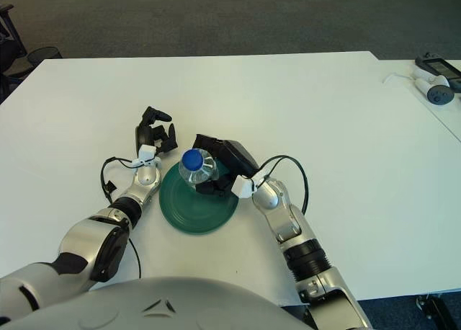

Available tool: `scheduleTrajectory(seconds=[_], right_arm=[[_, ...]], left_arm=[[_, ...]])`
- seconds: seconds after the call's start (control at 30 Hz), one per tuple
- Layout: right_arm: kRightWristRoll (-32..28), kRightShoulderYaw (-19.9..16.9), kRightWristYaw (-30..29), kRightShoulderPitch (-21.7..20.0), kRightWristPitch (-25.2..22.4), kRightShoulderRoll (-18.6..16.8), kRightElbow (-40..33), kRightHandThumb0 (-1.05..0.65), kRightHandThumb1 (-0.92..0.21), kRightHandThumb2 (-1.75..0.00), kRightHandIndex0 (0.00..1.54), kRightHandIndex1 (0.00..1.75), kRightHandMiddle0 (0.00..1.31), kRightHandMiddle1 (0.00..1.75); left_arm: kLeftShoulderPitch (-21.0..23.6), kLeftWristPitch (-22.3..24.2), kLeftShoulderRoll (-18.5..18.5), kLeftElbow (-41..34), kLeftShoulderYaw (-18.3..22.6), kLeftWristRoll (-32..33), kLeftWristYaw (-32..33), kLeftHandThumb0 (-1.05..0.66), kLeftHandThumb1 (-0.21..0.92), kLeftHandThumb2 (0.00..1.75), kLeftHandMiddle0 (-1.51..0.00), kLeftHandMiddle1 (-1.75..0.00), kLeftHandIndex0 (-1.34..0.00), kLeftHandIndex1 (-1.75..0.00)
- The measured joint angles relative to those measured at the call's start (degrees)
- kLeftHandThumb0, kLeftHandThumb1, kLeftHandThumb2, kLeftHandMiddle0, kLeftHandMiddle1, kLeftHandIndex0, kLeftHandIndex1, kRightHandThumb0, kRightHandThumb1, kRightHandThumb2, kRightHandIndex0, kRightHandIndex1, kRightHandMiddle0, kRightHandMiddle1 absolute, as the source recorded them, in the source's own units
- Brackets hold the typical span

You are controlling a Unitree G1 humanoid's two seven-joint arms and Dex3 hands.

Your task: Put the bottle into the plate.

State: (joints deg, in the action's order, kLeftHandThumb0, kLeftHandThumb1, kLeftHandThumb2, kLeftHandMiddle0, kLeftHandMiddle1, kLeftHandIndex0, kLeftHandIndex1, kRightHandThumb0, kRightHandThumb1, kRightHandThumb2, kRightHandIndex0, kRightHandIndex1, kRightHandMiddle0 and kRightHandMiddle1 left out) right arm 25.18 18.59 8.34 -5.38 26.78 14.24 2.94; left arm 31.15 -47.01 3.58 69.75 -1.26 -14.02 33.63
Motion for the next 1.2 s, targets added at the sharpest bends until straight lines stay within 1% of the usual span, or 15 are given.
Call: scheduleTrajectory(seconds=[0.13,0.3,0.6,0.8,0.83,0.87,0.9,0.97,1.0,1.03,1.07,1.1,1.13,1.17,1.2], right_arm=[[1.2,0.8,-0.8,0.0,1.8,0.5,0.6,-0.16,-0.45,-1.11,1.19,1.75,0.90,1.75],[1.6,1.6,-0.8,0.0,2.9,0.8,0.9,-0.14,-0.44,-1.12,1.18,1.75,0.89,1.75],[2.9,2.0,-1.8,-0.5,3.8,0.9,3.2,-0.12,-0.42,-1.14,1.17,1.75,0.89,1.75],[2.9,2.0,-3.1,-0.6,4.3,0.8,4.2,-0.16,-0.44,-1.13,1.16,1.75,0.88,1.75],[2.9,2.0,-3.3,-0.6,4.4,0.7,4.3,-0.20,-0.45,-1.09,1.14,1.75,0.85,1.75],[2.9,1.9,-3.5,-0.7,4.6,0.7,4.6,-0.27,-0.49,-1.01,1.10,1.75,0.81,1.75],[2.8,1.9,-3.7,-0.7,4.9,0.6,4.8,-0.33,-0.49,-1.04,1.00,1.75,0.69,1.75],[2.5,1.8,-4.0,-0.8,5.4,0.5,5.2,-0.38,-0.48,-1.06,0.90,1.75,0.59,1.75],[2.4,1.7,-4.1,-0.8,5.6,0.4,5.3,-0.39,-0.51,-1.04,0.73,1.75,0.53,1.75],[2.3,1.7,-4.1,-0.8,5.9,0.3,5.4,-0.46,-0.54,-0.97,0.60,1.64,0.42,1.71],[2.3,1.6,-4.1,-0.8,6.0,0.3,5.4,-0.57,-0.61,-0.80,0.41,1.45,0.27,1.65],[2.3,1.6,-4.1,-0.8,6.0,0.4,5.4,-0.64,-0.66,-0.68,0.30,1.33,0.17,1.61],[2.3,1.6,-4.1,-0.9,6.0,0.5,5.3,-0.68,-0.69,-0.64,0.24,1.23,0.14,1.49],[2.5,1.5,-3.8,-0.8,5.9,0.8,4.9,-0.74,-0.76,-0.52,0.18,1.01,0.09,1.28],[2.5,1.4,-3.4,-0.8,5.8,1.1,4.4,-0.79,-0.82,-0.43,0.15,0.82,0.06,1.10]], left_arm=[[0.0,0.0,0.0,0.0,0.0,0.0,-0.2,-0.45,0.40,1.21,-1.27,-1.75,-0.54,-1.75],[0.0,0.0,0.1,0.0,0.2,0.3,-1.0,-0.45,0.40,1.21,-1.27,-1.75,-0.54,-1.75],[0.0,-0.1,0.1,0.0,0.5,0.6,-1.9,-0.45,0.40,1.21,-1.27,-1.75,-0.55,-1.75],[0.0,-0.1,0.0,0.0,0.5,0.5,-1.8,-0.45,0.40,1.21,-1.27,-1.75,-0.55,-1.75],[0.0,-0.1,0.0,0.0,0.5,0.5,-1.8,-0.45,0.40,1.21,-1.27,-1.75,-0.55,-1.75],[0.0,-0.1,0.0,0.0,0.5,0.5,-1.8,-0.45,0.40,1.21,-1.27,-1.75,-0.55,-1.75],[0.0,-0.1,0.0,0.0,0.5,0.5,-1.8,-0.45,0.40,1.21,-1.27,-1.75,-0.55,-1.75],[0.0,-0.1,0.0,0.0,0.6,0.5,-1.9,-0.45,0.40,1.21,-1.27,-1.75,-0.55,-1.75],[0.0,-0.1,0.0,0.0,0.6,0.5,-1.9,-0.45,0.40,1.21,-1.27,-1.75,-0.55,-1.75],[0.0,-0.1,0.0,0.0,0.6,0.5,-1.8,-0.45,0.40,1.21,-1.27,-1.75,-0.55,-1.75],[0.0,-0.1,0.0,0.0,0.6,0.5,-1.8,-0.45,0.40,1.21,-1.27,-1.75,-0.55,-1.75],[0.0,-0.2,0.0,0.0,0.6,0.5,-1.8,-0.45,0.40,1.21,-1.27,-1.75,-0.55,-1.75],[0.0,-0.2,0.0,0.0,0.6,0.5,-1.8,-0.45,0.40,1.21,-1.26,-1.75,-0.55,-1.75],[0.0,-0.2,0.0,0.0,0.5,0.4,-1.5,-0.45,0.39,1.22,-1.26,-1.75,-0.55,-1.75],[0.0,-0.2,0.0,0.0,0.4,0.2,-1.1,-0.46,0.38,1.23,-1.25,-1.75,-0.56,-1.75]])
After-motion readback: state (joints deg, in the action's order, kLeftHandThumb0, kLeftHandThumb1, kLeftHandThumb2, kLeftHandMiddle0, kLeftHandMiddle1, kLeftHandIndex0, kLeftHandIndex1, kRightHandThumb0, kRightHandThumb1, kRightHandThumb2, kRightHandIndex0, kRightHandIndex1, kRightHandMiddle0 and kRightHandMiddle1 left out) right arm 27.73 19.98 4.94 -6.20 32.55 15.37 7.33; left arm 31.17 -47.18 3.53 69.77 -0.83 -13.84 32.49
